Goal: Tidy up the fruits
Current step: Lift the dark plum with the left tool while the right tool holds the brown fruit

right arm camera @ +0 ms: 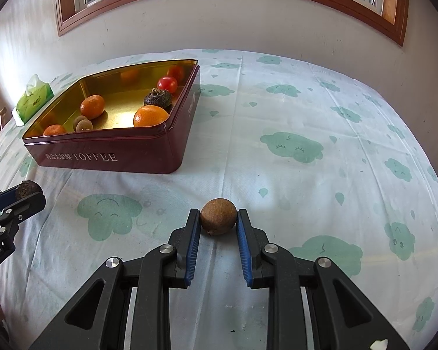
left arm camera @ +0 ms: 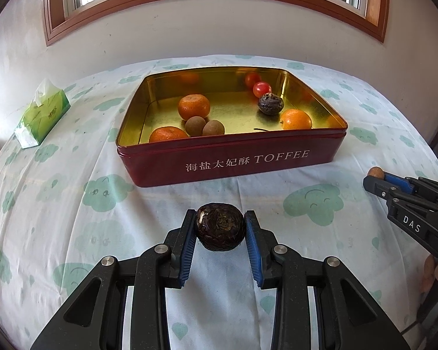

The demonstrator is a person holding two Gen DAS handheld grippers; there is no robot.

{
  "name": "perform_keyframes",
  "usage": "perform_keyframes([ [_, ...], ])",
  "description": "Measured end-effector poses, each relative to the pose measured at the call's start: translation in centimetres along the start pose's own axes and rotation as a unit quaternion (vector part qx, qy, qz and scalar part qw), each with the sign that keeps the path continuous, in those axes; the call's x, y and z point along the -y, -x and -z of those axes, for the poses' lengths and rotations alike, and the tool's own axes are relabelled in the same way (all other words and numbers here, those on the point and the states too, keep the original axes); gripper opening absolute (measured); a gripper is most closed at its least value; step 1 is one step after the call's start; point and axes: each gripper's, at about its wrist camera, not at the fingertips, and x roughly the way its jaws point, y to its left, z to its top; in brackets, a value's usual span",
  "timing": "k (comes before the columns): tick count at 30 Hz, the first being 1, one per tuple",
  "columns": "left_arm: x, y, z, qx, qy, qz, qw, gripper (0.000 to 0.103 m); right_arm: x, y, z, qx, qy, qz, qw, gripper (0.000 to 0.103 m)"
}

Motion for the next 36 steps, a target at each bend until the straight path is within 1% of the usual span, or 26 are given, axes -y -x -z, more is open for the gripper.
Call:
perform_keyframes([
  [6, -1.2, 0.3, 0.0, 0.001, 0.018, 0.005, 0.9998, 0.034, 0.2, 0.3, 0.0, 0.007, -0.001, -0.004, 1.0, 0.023],
  [13, -1.9, 0.4, 0.1, 0.001, 0.032, 0.007, 0.9995, 0.034, 0.0, 0.6, 0.3, -0.001, -0.003, -0.006, 1.0, 0.023],
  [23, -2.1, 0.7, 0.0, 0.004, 0.038, 0.007, 0.9993, 0.034, -0.4, 1.5, 0.4, 0.002, -0.001, -0.008, 1.0, 0.023],
  [27, -2.3, 0.7, -0.1, 0.004, 0.044, -0.001, 0.999, 0.034, -0.6, 1.8, 0.2, 0.005, 0.002, -0.015, 1.0, 0.023],
  [36, -2.8, 1.5, -0.5, 0.015, 0.051, -0.002, 0.9986, 0.034, -1.7, 3.2, -0.7, 0.014, 0.014, -0.018, 1.0, 0.023],
])
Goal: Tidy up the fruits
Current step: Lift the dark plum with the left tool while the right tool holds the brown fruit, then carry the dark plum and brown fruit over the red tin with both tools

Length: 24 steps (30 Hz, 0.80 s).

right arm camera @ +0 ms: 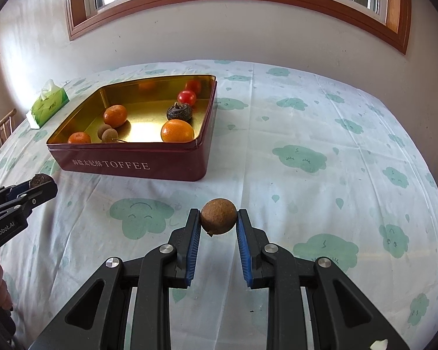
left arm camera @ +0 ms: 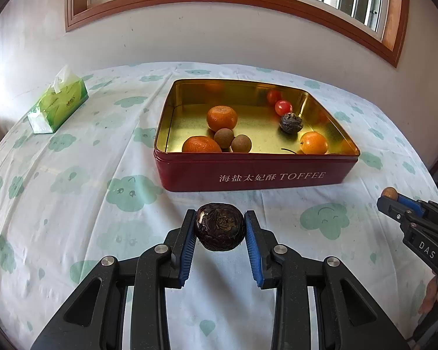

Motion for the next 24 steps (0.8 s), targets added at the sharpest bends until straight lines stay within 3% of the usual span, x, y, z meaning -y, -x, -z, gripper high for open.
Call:
perform_keyframes([
  [24, -0.3, 1.5, -2.4, 0.026, -0.003, -0.002, 0.9997, 0.034, -2.0, 1.8, -2.7, 0.02, 0.007, -0.019, 1.0, 0.023],
])
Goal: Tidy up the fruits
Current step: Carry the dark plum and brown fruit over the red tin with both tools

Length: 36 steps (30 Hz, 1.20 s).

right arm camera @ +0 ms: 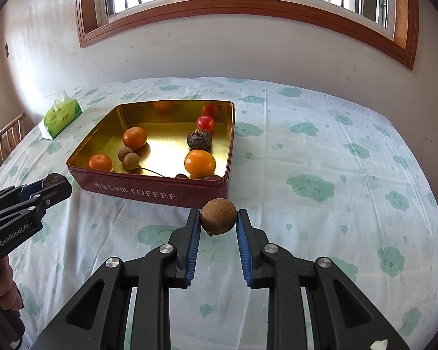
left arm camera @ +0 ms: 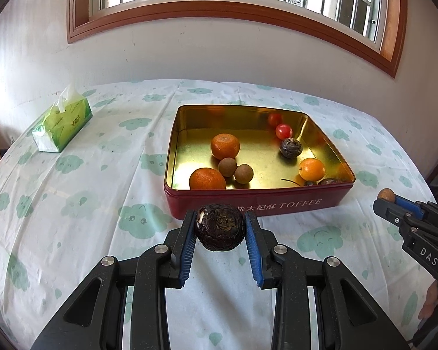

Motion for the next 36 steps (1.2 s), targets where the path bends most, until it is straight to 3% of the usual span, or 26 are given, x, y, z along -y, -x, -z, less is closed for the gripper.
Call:
perform_keyframes([
  [36, -0.4, -2.0, -4.7, 0.014, -0.013, -0.016, 0.9997, 0.034, -1.5, -2.2, -4.1, 0.007, 0.015, -0.019, 1.0, 0.023],
])
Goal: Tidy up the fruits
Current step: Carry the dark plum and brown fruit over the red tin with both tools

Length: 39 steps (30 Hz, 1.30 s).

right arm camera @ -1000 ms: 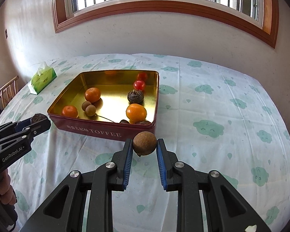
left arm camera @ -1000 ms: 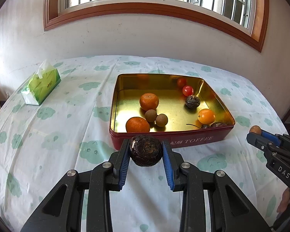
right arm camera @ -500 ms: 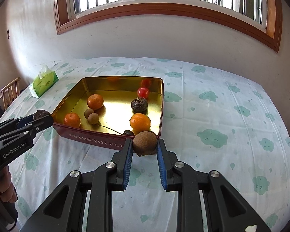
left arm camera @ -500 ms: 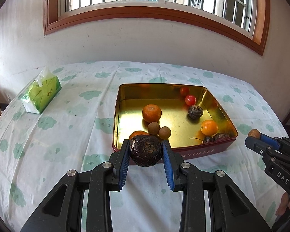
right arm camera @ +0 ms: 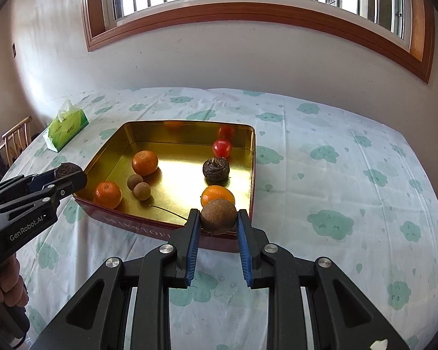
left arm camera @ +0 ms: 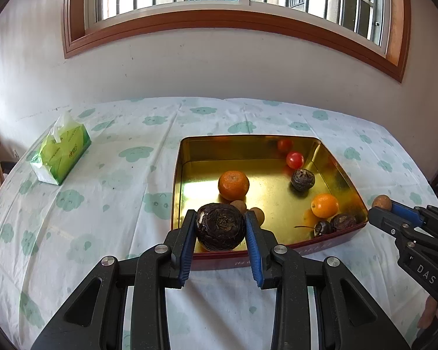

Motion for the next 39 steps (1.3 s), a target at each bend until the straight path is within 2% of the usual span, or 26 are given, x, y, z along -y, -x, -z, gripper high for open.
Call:
perform_keyframes([
  [19, 0.0, -3.1, -1.5, -0.011, -0.009, 0.009, 0.9999, 0.034, -0.1, -2.8, -1.9, -0.007, 0.005, -0.012, 1.0, 0.023],
  [39, -0.8, -5.4, -1.4, -0.03, -0.003, 0.023, 0.9993, 0.034, -0.6, -6.4, -2.5, -0.031, 0.008, -0.026, 0.999, 0.023],
])
